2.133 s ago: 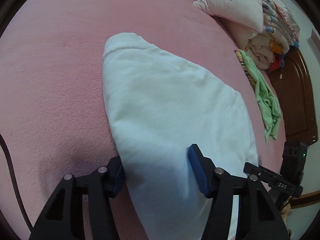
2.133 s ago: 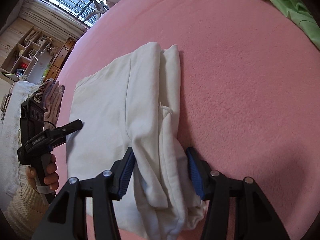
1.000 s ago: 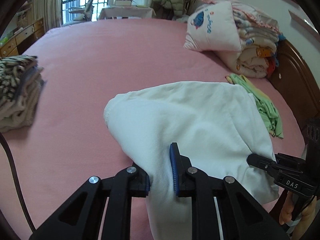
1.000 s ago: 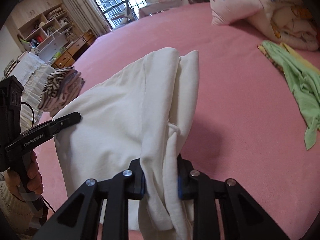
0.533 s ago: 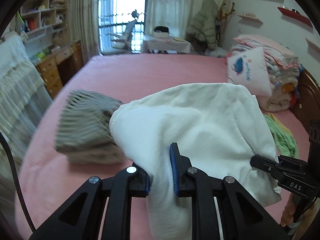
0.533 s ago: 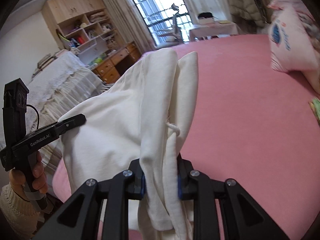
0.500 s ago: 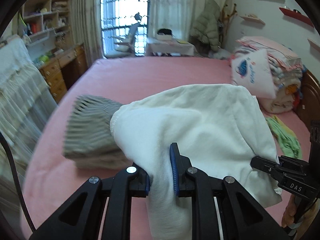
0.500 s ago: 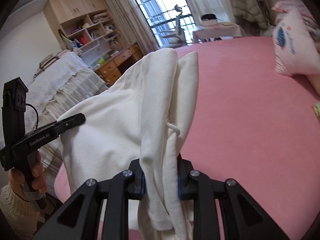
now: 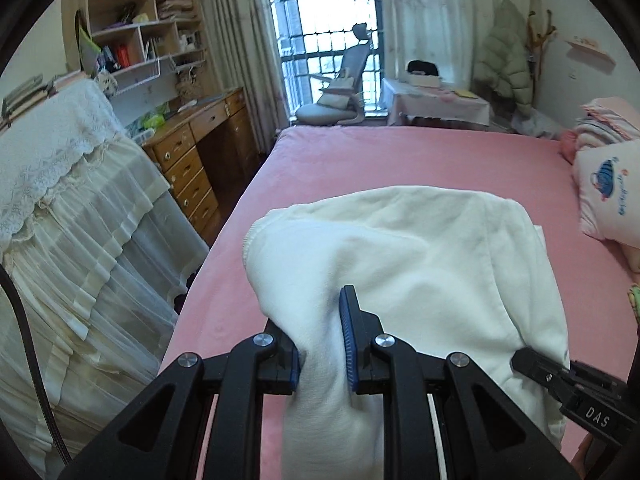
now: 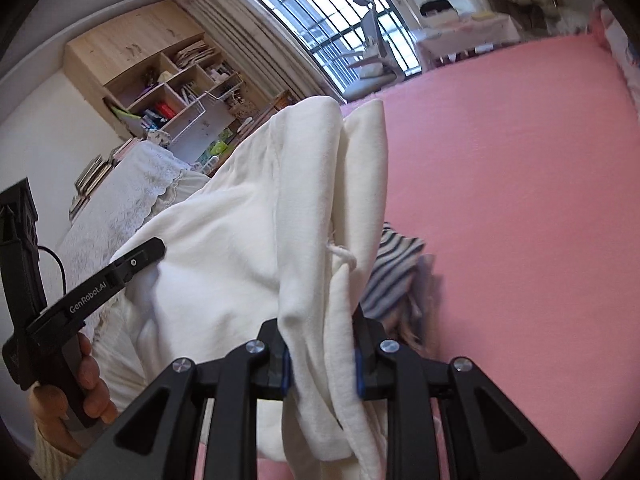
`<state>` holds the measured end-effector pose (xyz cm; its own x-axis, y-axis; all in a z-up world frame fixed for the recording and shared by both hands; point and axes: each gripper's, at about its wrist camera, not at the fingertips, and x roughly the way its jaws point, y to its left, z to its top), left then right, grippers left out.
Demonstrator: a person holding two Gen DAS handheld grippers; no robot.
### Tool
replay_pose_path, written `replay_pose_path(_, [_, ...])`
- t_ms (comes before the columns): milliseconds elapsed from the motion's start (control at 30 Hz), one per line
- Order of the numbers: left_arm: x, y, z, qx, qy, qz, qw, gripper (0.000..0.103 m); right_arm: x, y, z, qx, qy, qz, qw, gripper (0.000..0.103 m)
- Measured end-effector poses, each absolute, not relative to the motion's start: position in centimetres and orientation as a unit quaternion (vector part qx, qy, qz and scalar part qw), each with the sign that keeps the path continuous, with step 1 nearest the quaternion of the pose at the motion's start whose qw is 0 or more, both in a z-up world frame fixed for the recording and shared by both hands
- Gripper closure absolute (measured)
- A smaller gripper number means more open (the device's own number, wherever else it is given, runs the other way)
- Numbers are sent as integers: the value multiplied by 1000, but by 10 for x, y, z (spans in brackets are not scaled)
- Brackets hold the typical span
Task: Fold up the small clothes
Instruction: 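Lift the bundle with both tools and carry it onto the clothes stack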
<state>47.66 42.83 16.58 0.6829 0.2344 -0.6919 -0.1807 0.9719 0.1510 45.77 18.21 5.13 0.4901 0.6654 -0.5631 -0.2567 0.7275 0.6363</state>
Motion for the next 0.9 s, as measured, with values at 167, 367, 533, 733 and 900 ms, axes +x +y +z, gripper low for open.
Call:
replay_pose_path(167, [526,446,93,15,417,117,901,88,490,209,4,256,448,259,817,81])
replay_pose_path(367, [543,438,26,16,431,125,894,87,495,204,-35,272,467,235,808,81])
replay_pose_path(533, [544,428,18,7,432,133,892,85,499,197,-33,280,479,238,797,81])
replay_pose_path(733, [539,420,27,20,427,125,895,79,495,194,-22,272,480,224,804,81])
replay_pose_path(900, [534,423,14,45,456,142,877,61,494,190,-30,267,509,222,787,71])
